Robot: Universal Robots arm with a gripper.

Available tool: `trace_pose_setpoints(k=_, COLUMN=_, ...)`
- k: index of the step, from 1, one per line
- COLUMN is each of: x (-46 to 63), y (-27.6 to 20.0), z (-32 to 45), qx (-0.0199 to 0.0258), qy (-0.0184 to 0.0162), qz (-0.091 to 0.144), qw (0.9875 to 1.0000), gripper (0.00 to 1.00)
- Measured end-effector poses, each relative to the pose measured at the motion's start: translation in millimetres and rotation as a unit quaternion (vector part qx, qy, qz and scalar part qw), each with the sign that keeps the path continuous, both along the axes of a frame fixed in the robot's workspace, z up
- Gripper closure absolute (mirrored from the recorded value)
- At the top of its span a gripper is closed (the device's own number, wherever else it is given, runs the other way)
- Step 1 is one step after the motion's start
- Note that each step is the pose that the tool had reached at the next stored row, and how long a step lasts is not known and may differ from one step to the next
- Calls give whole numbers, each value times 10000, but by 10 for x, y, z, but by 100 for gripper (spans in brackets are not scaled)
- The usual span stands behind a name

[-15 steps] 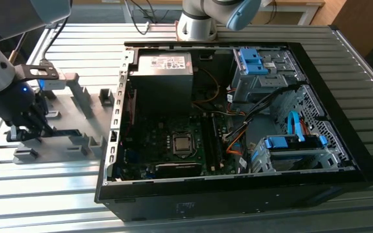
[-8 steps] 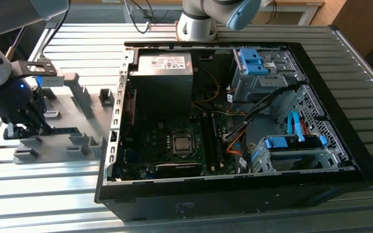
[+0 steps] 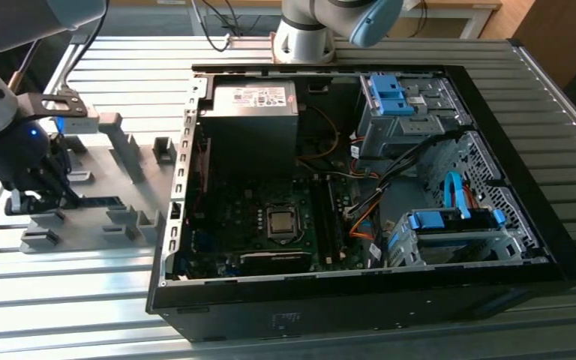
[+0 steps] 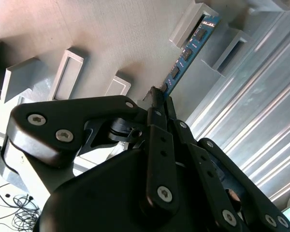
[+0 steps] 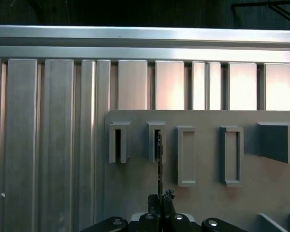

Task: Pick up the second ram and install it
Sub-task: 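Pick up the second ram and move it above second insertion slot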

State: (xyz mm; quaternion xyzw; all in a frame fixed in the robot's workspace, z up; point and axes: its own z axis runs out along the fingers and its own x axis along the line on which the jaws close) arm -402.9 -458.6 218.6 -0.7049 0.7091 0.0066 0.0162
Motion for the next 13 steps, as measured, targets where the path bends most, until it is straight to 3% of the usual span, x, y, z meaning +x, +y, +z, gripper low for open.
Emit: trace_pose_setpoints(k=13, x=0, y=0, z=86, qx=1, qy=-2, qz=0, qw=10000, gripper=86)
